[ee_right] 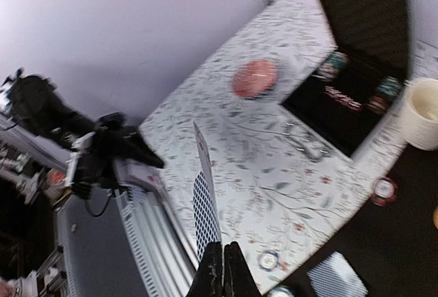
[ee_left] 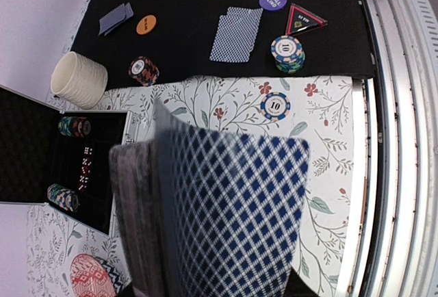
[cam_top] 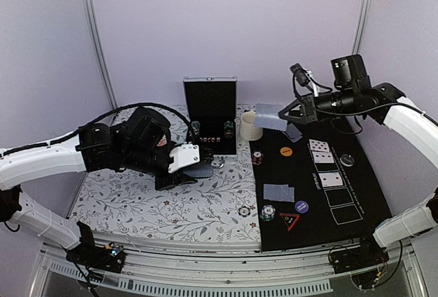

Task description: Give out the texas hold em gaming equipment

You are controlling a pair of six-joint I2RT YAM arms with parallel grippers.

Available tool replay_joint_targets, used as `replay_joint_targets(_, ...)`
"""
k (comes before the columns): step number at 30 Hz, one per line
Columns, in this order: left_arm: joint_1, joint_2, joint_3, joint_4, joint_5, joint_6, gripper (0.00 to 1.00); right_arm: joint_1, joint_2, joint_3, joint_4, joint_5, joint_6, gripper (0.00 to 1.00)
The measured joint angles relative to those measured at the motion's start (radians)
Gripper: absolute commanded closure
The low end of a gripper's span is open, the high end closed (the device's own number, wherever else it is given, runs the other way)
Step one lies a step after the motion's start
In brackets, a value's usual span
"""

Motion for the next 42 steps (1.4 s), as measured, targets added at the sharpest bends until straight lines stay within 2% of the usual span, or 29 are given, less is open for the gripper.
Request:
replay_joint_targets(5,0.000,0.000,0.000,0.000,0.000,0.000,0.62,-0.320,0.010,-0.019,-0.251,0.091,-0.124,0.98)
replay_joint_targets(9,0.000,0.000,0.000,0.000,0.000,0.000,0.62,-0.441,0.036,-0.064,-0.387,0.108,-0.226,0.98)
replay_joint_targets(16,0.000,0.000,0.000,0.000,0.019,0.000,0.62,-0.449,0.060,-0.065,-0.483,0.237,-0.488,0.98)
replay_joint_targets(18,0.000,0.000,0.000,0.000,0.024,0.000,0.62,-0.450,0.050,-0.134,-0.472,0.255,-0.539,0.98)
replay_joint_targets(22,0.000,0.000,0.000,0.000,0.037,0.000,0.62,-0.452,0.017,-0.395,-0.495,0.327,-0.625,0.98)
replay_joint_targets(26,0.000,-0.001,0.000,0.000,0.051,0.000,0.62,-0.483,-0.035,-0.507,-0.516,0.396,-0.674,0.98)
replay_joint_targets(30,0.000,-0.001,0.000,0.001,0.063,0.001,0.62,-0.537,-0.045,-0.521,-0.484,0.446,-0.697,0.98)
replay_joint_targets(42,0.000,-0.006,0.000,0.002,0.072,0.001,0.62,-0.651,0.191,-0.500,-0.402,0.583,-0.698,0.98)
